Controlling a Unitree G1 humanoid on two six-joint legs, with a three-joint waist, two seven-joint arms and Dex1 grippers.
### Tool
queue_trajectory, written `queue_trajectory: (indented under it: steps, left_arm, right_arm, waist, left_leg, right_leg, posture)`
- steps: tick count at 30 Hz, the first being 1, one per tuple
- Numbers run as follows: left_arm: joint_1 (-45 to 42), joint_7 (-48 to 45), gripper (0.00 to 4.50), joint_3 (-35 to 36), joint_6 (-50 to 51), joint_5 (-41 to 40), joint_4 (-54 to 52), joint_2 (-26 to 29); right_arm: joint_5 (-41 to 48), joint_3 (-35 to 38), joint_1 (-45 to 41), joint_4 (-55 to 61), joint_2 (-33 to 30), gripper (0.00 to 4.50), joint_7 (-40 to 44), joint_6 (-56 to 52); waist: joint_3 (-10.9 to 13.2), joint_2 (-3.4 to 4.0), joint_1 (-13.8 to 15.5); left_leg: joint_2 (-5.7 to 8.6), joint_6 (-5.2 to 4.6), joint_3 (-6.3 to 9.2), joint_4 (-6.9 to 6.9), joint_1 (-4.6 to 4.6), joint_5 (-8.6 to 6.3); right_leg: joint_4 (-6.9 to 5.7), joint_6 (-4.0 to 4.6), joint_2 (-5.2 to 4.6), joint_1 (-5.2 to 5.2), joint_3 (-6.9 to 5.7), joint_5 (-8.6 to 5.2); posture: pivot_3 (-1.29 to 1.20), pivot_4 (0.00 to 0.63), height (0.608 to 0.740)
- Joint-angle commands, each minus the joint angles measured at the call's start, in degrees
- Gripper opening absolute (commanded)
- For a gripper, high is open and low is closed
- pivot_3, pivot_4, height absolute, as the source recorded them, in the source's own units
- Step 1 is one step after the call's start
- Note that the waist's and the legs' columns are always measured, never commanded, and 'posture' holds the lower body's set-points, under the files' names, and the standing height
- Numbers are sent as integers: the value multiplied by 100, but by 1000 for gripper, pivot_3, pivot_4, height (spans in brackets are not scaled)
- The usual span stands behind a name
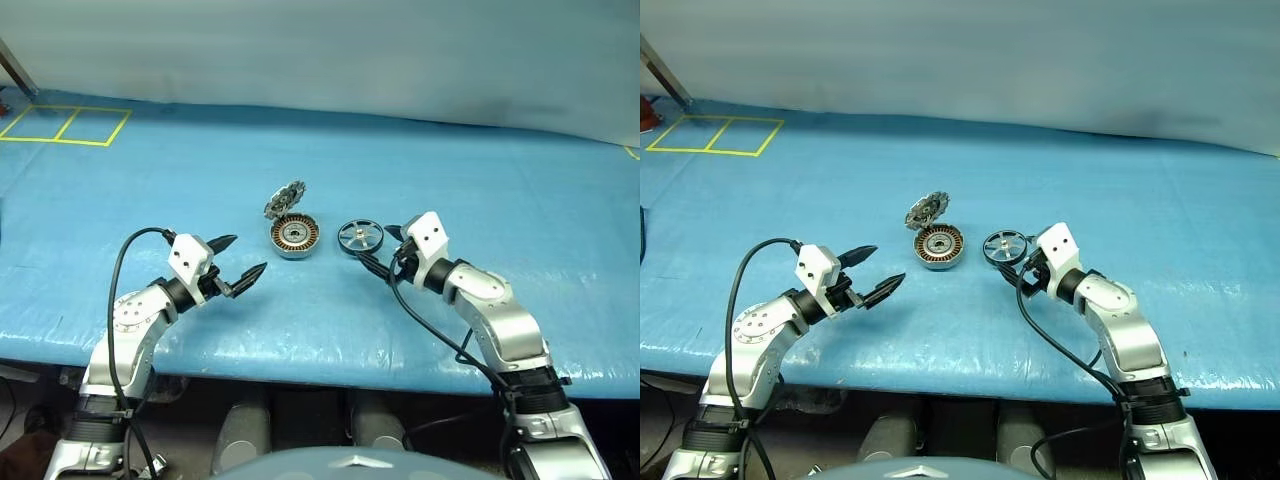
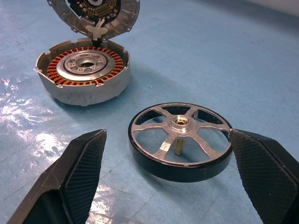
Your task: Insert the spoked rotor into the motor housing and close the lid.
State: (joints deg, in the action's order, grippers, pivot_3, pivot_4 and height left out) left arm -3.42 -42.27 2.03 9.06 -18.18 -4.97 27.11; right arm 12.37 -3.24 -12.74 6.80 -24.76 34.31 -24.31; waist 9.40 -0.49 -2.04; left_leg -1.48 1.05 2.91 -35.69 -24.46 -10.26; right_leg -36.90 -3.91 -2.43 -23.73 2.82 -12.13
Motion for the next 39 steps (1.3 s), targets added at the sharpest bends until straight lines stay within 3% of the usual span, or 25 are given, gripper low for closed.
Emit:
queue_trajectory:
  steps: [1,28,34,39]
  left_arm:
    - [10,22,4500,84,-137,-35,-240,-22]
    - [-188,28,4500,8,-144,-5,-139,-90]
    - [-76,62,4500,-28,-174,22,-142,-122]
    - [-74,152,4500,-25,-181,24,-182,-166]
  right_arm:
    - [40,73,-87,147,-11,4455,29,91]
    - [-7,-123,-263,41,-31,4455,282,96]
    - [-462,-733,-934,-257,-249,4455,708,252]
    - [-1175,-1739,-2023,-811,-497,4455,1611,641]
  waist:
    - [0,0,1]
    - [0,0,-1]
    - [0,0,-12]
    - [1,0,-12]
  left_leg:
    - [0,0,0,0,0,0]
    - [0,0,0,-1,0,0]
    - [0,0,-1,-3,3,0]
    - [0,0,-1,-2,0,0]
  right_leg:
    - [0,0,0,0,0,0]
    - [0,-1,1,0,0,0]
    - [-2,0,1,1,0,1]
    - [-1,0,1,-1,0,2]
  posture:
    - [0,150,740]
    - [0,150,740]
    - [0,150,740]
    - [0,150,740]
